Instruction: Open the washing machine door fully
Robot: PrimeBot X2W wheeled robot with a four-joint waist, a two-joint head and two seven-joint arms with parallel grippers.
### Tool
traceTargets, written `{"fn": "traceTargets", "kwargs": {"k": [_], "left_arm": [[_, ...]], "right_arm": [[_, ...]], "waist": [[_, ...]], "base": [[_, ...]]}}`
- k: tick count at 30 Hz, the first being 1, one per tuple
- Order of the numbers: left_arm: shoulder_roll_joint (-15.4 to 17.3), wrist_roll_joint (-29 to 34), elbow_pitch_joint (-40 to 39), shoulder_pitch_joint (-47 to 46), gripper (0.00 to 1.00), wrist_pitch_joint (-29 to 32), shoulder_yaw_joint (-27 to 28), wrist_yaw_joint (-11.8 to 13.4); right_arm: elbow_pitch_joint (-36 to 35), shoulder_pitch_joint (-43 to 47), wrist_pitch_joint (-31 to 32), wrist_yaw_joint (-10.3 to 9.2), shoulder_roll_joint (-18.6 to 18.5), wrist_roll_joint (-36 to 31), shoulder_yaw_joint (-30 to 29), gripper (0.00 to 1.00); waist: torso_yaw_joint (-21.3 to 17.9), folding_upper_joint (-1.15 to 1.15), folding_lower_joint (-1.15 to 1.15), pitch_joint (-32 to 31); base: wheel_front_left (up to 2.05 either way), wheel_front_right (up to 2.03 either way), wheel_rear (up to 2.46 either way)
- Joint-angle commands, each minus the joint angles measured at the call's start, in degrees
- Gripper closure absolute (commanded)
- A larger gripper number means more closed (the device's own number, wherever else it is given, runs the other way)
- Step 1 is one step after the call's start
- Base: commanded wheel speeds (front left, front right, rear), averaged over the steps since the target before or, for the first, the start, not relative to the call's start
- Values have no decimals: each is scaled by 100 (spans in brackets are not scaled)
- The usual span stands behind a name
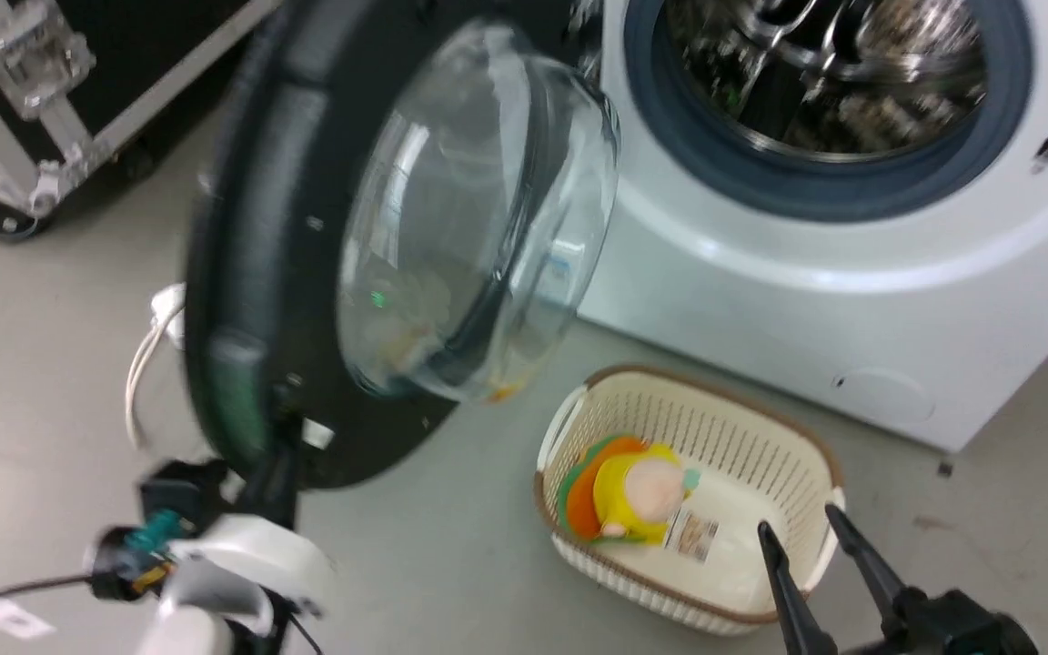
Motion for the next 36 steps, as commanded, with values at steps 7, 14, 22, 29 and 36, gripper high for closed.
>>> {"fn": "traceTargets", "kwargs": {"k": [7,14,22,29,36], "left_arm": [[500,-384,618,-898,100,-246,628,-91],[1183,-729,1574,-1908,100,-334,1121,-252],[1973,-755,2862,-3028,100,-567,1234,-396],[2180,-757,3701,-3535,100,-787,1109,-479],[2009,-536,3541,-3265,100,-834,878,-504]], "right_arm": [[-230,-400,235,6,-67,-283,-45,0],[-509,-571,453,6,-134,-464,-102,0],[-744,-666,562,6,-175,-605,-188,0],[-744,-687,530,6,-132,-619,-213,0],[-554,-675,343,6,-85,-528,-321,0]], "waist": [[11,0,0,983],[-126,0,0,1565],[-330,0,0,1984],[-450,0,0,1980],[-541,0,0,1449]], "base": [[0,0,0],[0,0,0],[0,0,0],[0,0,0],[0,0,0]]}}
